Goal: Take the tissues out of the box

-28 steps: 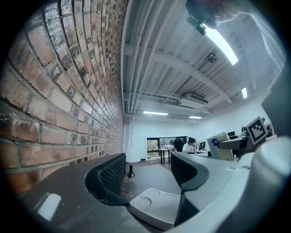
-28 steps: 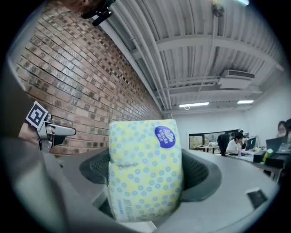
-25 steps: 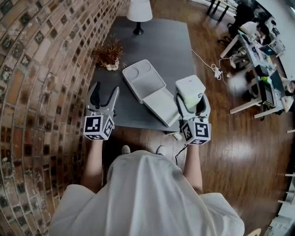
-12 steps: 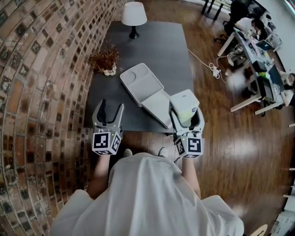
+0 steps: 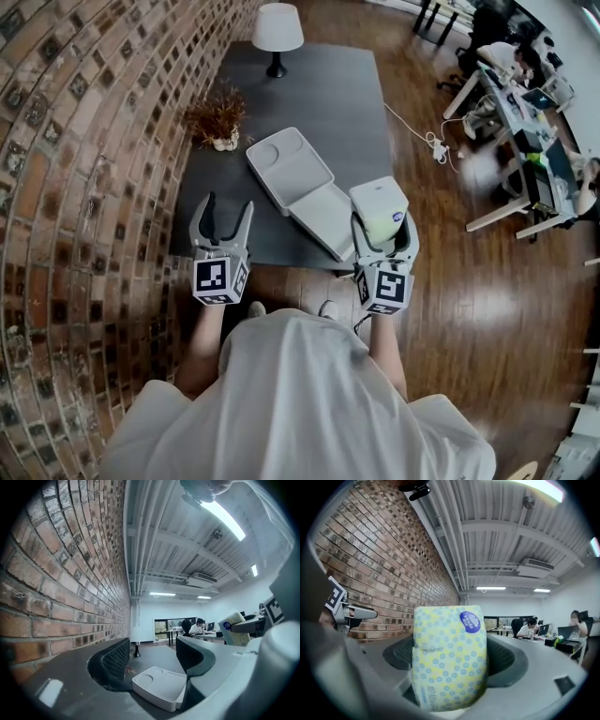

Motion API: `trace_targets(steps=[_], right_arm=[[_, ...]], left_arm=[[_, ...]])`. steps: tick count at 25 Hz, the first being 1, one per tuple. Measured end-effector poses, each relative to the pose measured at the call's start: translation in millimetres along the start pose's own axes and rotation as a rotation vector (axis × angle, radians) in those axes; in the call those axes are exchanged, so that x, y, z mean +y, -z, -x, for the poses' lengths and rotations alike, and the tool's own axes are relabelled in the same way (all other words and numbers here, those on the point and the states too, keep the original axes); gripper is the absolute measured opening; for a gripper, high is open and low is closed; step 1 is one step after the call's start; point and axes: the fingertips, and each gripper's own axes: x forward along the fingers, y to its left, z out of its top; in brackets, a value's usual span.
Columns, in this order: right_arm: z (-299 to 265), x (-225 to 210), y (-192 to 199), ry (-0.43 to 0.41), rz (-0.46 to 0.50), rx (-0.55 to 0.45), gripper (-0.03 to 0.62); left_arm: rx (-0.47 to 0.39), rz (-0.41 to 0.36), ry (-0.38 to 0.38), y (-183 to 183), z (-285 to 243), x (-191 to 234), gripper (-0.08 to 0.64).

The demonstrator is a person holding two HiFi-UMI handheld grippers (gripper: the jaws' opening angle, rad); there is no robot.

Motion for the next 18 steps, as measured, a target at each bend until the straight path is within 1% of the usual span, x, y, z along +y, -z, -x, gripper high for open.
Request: trace_targets(steps=[3, 5, 12, 18], right_arm=[[-2, -3, -8, 0.003, -0.028, -0.02, 0.445], [-2, -3, -12, 0.004, -0.044, -0.032, 0.445], [-1, 3, -15, -0.007, -0.033, -0.039, 0.443], [-1, 7, -14, -0.021, -0.019, -0.034, 0.443]], left_arm=[[-0.003, 0.023, 0.005, 0, -2, -1, 0.299], [-0.004, 0.014, 0.013, 0, -3, -2, 0.299], [-0.003, -0.035, 0.029, 1, -6, -7, 0.299], [0.001, -0.032, 0.039, 2, -9, -11, 0.299]])
